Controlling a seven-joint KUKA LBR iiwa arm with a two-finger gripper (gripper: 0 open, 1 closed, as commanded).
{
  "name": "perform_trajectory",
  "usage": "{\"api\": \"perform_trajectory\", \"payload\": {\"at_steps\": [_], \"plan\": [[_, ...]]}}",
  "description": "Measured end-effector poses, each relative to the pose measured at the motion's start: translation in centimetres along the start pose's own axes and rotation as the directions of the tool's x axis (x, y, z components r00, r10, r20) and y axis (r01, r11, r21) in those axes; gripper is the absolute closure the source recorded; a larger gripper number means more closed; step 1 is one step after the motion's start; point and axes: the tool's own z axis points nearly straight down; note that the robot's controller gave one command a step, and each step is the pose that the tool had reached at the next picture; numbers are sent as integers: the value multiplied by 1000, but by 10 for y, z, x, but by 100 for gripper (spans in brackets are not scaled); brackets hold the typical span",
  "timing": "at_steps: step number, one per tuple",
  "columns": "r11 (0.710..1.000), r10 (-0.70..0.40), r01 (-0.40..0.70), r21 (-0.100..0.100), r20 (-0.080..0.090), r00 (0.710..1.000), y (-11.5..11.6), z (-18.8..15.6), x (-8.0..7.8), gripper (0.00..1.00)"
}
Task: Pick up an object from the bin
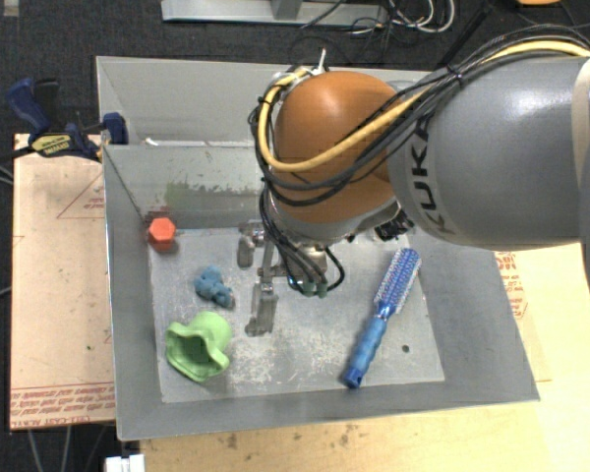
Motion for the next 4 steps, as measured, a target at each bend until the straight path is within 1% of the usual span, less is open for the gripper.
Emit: {"api": "perform_trajectory", "payload": {"at_steps": [1,2,3,4], "plan": [[992,-128,128,1,1,992,50,126,-6,0],[930,-366,366,2,7,930,68,161,11,0],[931,-364,364,1,10,931,68,158,9,100],[918,-396,396,4,21,918,60,27,-65,100]]}}
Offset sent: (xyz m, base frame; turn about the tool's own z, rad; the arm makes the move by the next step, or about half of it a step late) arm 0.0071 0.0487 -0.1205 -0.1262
